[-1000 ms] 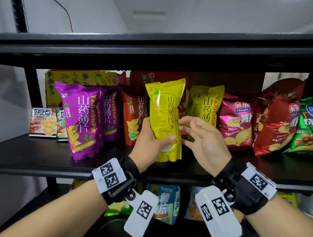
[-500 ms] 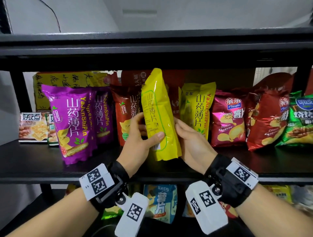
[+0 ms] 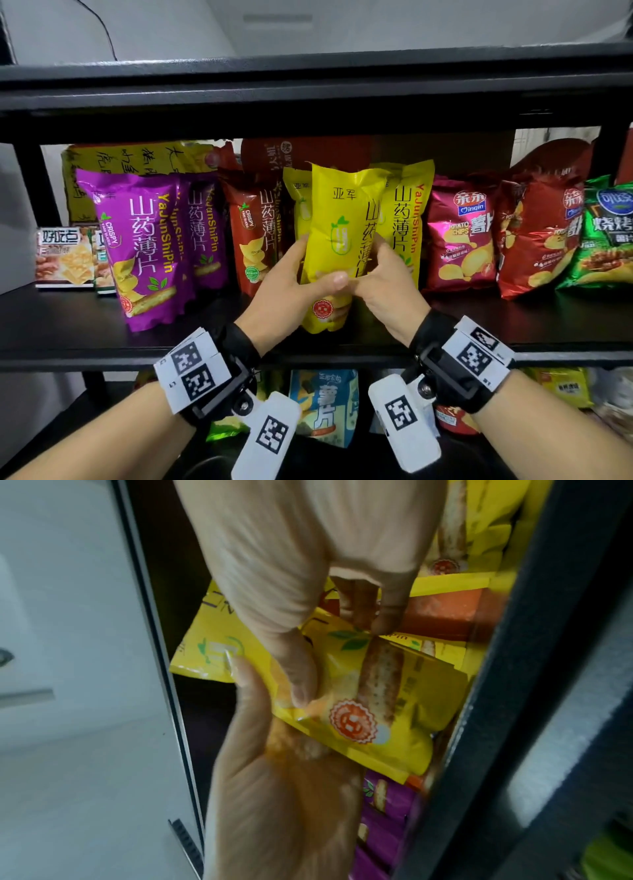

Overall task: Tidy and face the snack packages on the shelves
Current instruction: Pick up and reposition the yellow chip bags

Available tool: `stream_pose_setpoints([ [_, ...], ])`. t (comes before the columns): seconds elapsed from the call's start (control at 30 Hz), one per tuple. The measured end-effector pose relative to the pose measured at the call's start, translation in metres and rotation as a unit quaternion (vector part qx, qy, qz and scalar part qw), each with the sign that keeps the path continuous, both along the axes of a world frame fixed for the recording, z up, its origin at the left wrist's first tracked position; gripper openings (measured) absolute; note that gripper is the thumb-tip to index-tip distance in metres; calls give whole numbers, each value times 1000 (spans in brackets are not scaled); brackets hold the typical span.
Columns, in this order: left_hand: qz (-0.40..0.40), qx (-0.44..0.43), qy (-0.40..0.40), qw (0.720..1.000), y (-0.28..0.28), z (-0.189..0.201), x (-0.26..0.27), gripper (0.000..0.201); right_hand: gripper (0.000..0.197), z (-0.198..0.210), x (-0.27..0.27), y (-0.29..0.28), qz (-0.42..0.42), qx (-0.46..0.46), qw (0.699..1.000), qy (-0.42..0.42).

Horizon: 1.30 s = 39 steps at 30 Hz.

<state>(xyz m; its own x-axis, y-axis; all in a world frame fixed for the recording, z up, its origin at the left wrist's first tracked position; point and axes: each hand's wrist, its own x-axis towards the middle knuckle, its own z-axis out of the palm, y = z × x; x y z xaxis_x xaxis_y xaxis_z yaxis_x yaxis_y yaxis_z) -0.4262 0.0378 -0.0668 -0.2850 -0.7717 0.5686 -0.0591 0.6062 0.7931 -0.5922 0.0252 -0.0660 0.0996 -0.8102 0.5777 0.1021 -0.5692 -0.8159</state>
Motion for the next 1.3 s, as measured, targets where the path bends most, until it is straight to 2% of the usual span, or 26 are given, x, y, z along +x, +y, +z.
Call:
stream_pose_setpoints([
  [0.1,37,14,-3,999,1,6,1,42,65,6,-2,7,-12,-7,999,49],
  [0.17,25,46,25,998,1,13,4,43,53,14,-6,10,35,38,998,47],
  [0.27,-13,145,79,986,4,27,5,52,34,29,-7,12,72,105,989,71],
  [0.4,-67,254,86,961,7,43,4,46,44,38,2,12,109,206,970,67],
  [0.5,-57,271,71,958,8,44,6,47,43,38,6,12,140,256,956,42],
  [0.6,-38,265,79,960,7,41,9,50,35,36,7,12,151,260,953,38],
  [0.67,10,233,78,969,5,38,10,50,34,33,10,13,129,239,962,32],
  [0.73,100,159,36,982,-1,33,12,57,25,29,14,12,103,202,974,16],
  [0.8,186,84,18,979,-5,27,15,47,18,24,16,11,67,148,987,20],
  [0.9,230,-15,7,973,-5,21,19,26,33,20,18,10,-18,76,993,84],
  [0.97,218,-53,-30,974,-5,19,19,18,54,20,21,11,-115,60,982,138],
  [1.03,199,-40,-41,978,-5,16,18,20,73,19,26,15,-205,52,963,166],
  [1.1,153,31,22,988,-6,13,16,24,79,17,32,20,-232,12,955,185],
  [1.2,86,111,132,981,-5,9,13,19,80,11,41,25,-272,-49,921,274],
  [1.23,69,120,157,978,-5,7,12,21,78,9,43,27,-282,-68,909,301],
  [1.3,54,137,168,975,-7,3,11,35,68,6,47,27,-281,-89,904,311],
])
